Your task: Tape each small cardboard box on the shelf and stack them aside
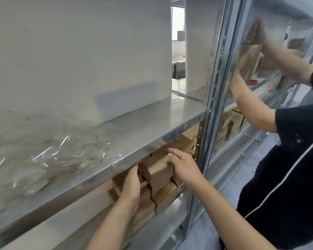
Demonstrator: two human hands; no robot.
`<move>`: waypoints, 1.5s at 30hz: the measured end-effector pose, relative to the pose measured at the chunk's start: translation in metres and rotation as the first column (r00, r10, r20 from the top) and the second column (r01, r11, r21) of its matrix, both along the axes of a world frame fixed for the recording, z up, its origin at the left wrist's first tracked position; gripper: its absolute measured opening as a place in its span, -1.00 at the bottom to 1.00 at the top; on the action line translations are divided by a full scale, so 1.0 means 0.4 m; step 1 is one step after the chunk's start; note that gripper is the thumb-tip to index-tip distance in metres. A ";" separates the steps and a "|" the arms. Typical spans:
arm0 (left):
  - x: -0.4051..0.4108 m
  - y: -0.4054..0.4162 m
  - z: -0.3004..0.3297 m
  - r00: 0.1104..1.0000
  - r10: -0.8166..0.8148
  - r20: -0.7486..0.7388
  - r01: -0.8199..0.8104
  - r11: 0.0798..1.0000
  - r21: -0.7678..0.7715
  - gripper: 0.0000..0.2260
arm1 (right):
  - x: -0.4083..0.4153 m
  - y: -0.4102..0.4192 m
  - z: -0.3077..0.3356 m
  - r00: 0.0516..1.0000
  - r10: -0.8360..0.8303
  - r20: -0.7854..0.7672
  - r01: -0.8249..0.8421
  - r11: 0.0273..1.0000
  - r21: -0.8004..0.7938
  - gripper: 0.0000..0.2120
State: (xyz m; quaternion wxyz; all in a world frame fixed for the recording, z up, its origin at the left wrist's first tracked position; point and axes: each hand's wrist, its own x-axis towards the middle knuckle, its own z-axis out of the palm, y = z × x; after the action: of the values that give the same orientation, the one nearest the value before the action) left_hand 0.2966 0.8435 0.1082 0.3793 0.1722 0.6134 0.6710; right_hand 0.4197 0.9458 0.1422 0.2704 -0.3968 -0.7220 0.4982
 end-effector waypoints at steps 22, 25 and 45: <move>0.006 0.105 -0.043 0.979 0.202 -0.041 -0.204 0.977 -0.056 -0.63 | -0.040 0.136 -0.046 0.980 0.177 0.092 -0.189 0.972 0.139 -0.78; -0.008 0.038 -0.033 0.971 0.238 0.002 -0.238 0.971 0.015 -0.71 | -0.005 0.110 -0.048 0.959 0.245 -0.143 -0.233 0.968 0.095 -0.78; 0.026 -1.108 0.013 0.627 0.722 0.293 -0.778 0.556 0.294 -0.42 | -0.277 -0.797 -0.057 0.610 0.495 -0.619 -0.766 0.169 -0.620 -0.50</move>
State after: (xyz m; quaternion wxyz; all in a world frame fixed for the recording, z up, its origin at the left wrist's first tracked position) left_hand 0.3070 0.4002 0.1135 0.0553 -0.0805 0.4520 0.8867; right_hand 0.3087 0.6270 0.1193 -0.0995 -0.0589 -0.4279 0.8964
